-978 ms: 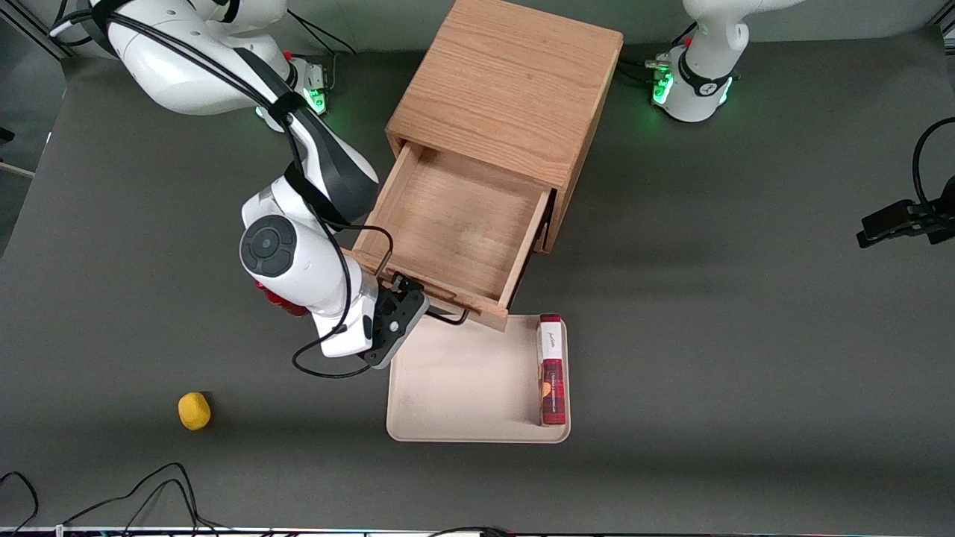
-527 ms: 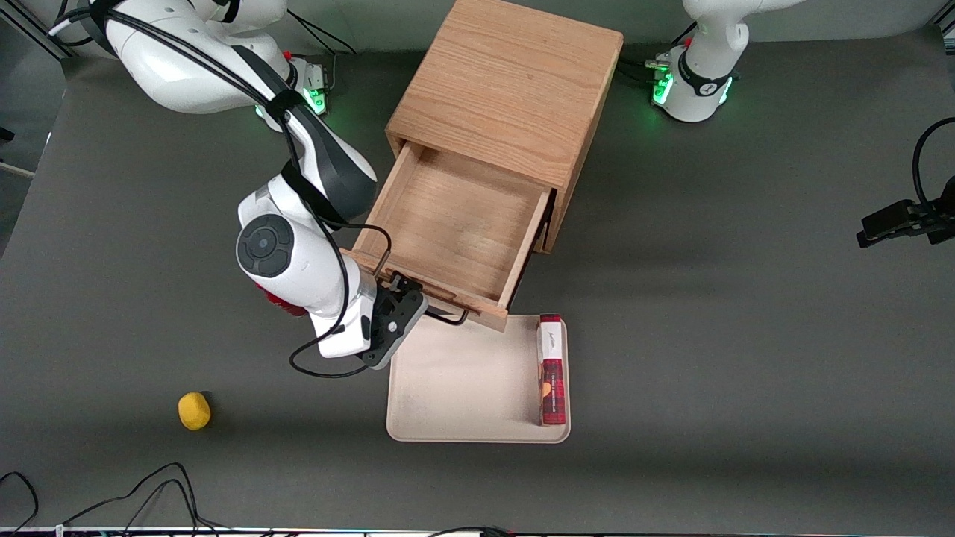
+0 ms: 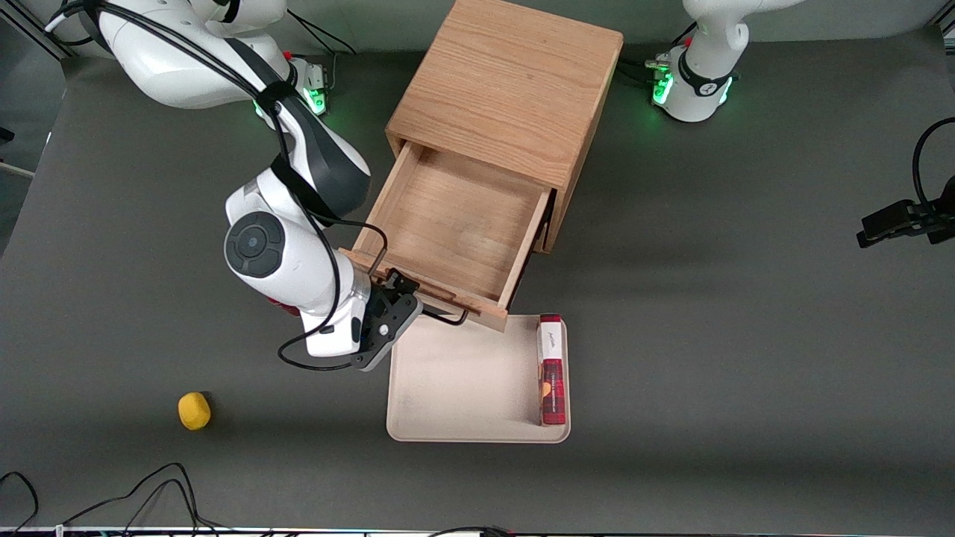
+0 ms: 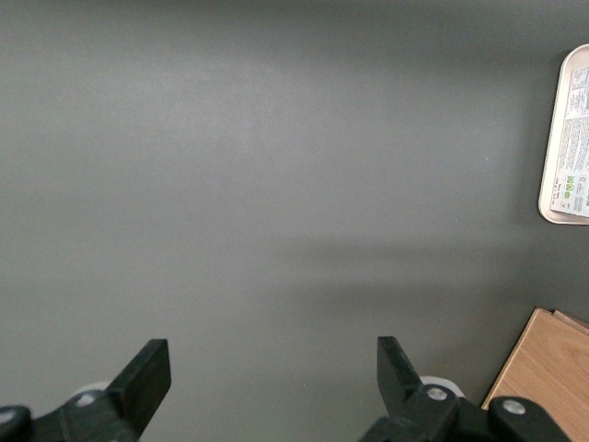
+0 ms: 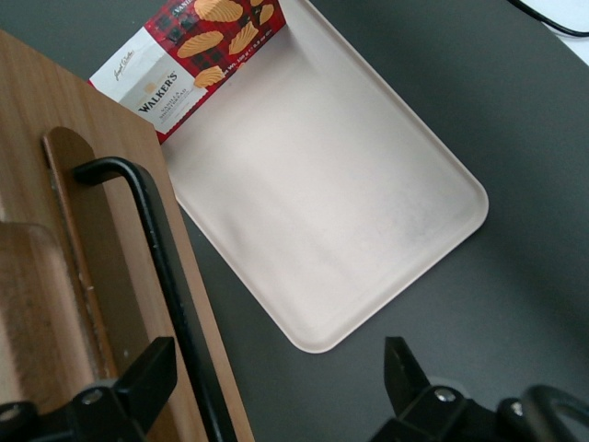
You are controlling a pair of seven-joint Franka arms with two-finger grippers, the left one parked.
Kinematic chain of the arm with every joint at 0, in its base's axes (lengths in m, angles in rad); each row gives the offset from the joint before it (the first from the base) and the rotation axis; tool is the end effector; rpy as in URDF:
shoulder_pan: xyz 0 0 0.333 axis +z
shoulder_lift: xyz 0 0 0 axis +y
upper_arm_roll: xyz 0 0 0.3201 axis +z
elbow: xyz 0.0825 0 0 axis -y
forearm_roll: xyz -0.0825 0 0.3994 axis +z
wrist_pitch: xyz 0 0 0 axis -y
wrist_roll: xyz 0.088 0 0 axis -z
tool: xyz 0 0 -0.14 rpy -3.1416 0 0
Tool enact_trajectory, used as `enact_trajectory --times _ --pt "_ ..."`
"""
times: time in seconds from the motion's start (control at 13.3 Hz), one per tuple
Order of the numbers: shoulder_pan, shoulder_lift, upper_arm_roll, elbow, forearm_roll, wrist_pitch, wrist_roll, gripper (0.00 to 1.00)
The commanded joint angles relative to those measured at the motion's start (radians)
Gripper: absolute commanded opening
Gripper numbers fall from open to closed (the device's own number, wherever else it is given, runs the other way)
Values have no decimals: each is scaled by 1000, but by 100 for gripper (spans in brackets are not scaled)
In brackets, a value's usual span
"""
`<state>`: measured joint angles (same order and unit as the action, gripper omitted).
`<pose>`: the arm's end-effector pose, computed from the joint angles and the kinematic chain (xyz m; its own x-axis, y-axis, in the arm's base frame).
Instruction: Open upper drawer
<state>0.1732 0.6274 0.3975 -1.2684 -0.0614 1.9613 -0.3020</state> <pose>0.6711 0.3462 0.3865 0.6878 0.7100 0.1510 0.7258 -0.6754 -0.1305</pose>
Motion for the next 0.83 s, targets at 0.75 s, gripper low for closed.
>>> enact_trajectory --times 0.75 --pt "-167 -372 7 -8 84 -518 115 100"
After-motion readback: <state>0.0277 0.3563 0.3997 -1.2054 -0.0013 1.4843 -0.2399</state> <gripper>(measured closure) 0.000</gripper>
